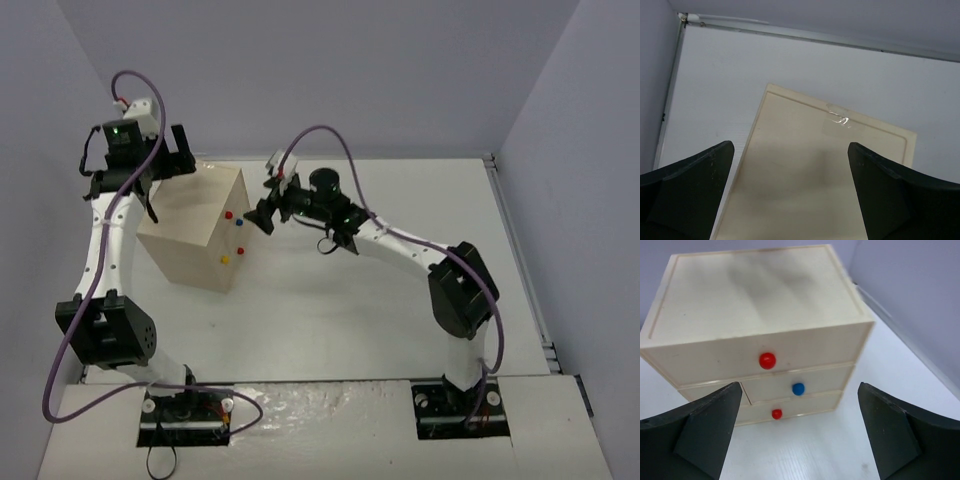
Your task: Organize the makeup
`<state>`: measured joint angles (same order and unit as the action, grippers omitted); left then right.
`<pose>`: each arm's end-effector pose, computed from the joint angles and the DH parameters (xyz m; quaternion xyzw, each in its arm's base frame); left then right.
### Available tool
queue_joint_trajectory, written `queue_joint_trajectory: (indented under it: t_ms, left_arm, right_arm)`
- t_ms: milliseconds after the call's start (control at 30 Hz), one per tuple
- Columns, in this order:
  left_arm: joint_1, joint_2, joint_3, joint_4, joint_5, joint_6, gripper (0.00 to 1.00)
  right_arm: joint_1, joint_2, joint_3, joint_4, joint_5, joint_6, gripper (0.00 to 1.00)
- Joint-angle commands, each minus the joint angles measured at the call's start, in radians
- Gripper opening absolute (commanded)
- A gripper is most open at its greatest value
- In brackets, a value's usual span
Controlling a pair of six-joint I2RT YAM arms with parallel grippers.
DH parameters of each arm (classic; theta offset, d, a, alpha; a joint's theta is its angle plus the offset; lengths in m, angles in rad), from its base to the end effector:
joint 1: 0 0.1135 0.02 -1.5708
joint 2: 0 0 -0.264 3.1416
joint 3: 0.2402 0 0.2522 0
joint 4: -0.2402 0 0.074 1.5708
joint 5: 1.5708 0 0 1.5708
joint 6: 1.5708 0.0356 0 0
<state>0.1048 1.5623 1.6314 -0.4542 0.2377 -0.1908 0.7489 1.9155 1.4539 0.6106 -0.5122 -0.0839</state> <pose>0.3575 0.0292 0.4135 -0.0557 0.8243 -0.1221 0.5500 0.3244 0.3254 0.3222 -0.4309 0.4997 0.3955 0.6390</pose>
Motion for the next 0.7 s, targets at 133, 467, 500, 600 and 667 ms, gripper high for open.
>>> queue_joint_trajectory:
  t_ms: [133,467,500,600,667]
  left_arm:
    - [0.003,-0.197,0.112,-0.027,-0.204,0.076,0.97]
    - [0.001,-0.549,-0.143,-0.106,-0.228,0.043,0.97]
    - [0.001,-0.594,-0.173,-0.115,-0.228,0.037,0.97]
    - [-0.01,-0.69,-0.232,-0.152,-0.228,0.023,0.97]
    - [-0.032,-0.726,-0.249,-0.19,-0.245,0.018,0.97]
  right_arm:
    - [-0.103,-0.47,-0.178,-0.185,0.39,-0.065,1.0]
    - [-0.111,-0.859,-0.414,-0.371,0.917,0.079,1.0]
    - [-0.111,-0.889,-0.447,-0.374,0.95,0.109,1.0]
    - [-0.109,-0.969,-0.511,-0.379,1.108,0.183,1.0]
    - [-0.104,-1.012,-0.536,-0.383,1.175,0.217,1.0]
